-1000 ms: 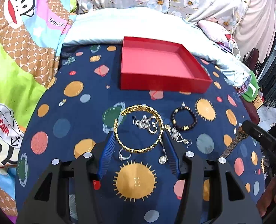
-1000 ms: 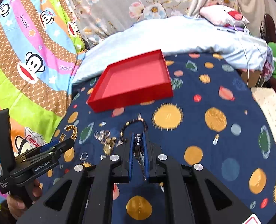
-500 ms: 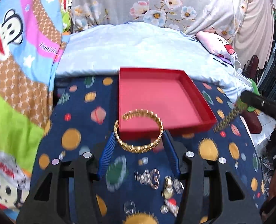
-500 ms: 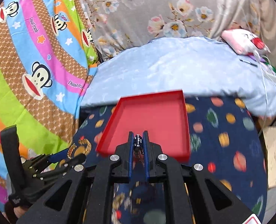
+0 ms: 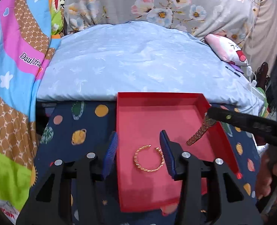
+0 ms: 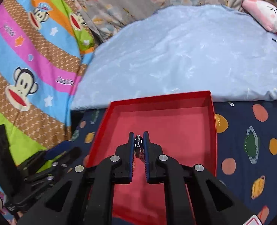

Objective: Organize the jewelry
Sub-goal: 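Carry both into the red tray and open the left then right tool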

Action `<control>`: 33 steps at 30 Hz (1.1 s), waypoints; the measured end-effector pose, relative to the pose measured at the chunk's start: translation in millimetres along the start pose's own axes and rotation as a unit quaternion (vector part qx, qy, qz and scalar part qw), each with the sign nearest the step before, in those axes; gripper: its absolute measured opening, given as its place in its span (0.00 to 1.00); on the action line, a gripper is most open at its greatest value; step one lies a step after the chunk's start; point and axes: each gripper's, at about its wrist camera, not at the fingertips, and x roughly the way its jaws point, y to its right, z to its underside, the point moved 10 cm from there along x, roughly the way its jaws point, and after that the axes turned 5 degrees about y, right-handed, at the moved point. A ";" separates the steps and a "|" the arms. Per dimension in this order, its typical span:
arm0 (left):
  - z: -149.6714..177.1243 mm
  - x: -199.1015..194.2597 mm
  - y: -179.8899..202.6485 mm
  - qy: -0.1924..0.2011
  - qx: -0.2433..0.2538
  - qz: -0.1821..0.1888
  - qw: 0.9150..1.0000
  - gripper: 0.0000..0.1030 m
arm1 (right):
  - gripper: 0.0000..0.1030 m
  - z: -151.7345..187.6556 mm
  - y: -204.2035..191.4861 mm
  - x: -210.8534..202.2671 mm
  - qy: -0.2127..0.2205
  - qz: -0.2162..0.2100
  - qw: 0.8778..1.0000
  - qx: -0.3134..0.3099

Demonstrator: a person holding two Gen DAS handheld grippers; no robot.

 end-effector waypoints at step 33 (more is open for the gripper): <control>59.2 45.9 33.8 -0.092 0.052 0.013 0.994 0.56 | 0.11 17.4 46.6 45.4 -0.045 0.116 0.989 -0.081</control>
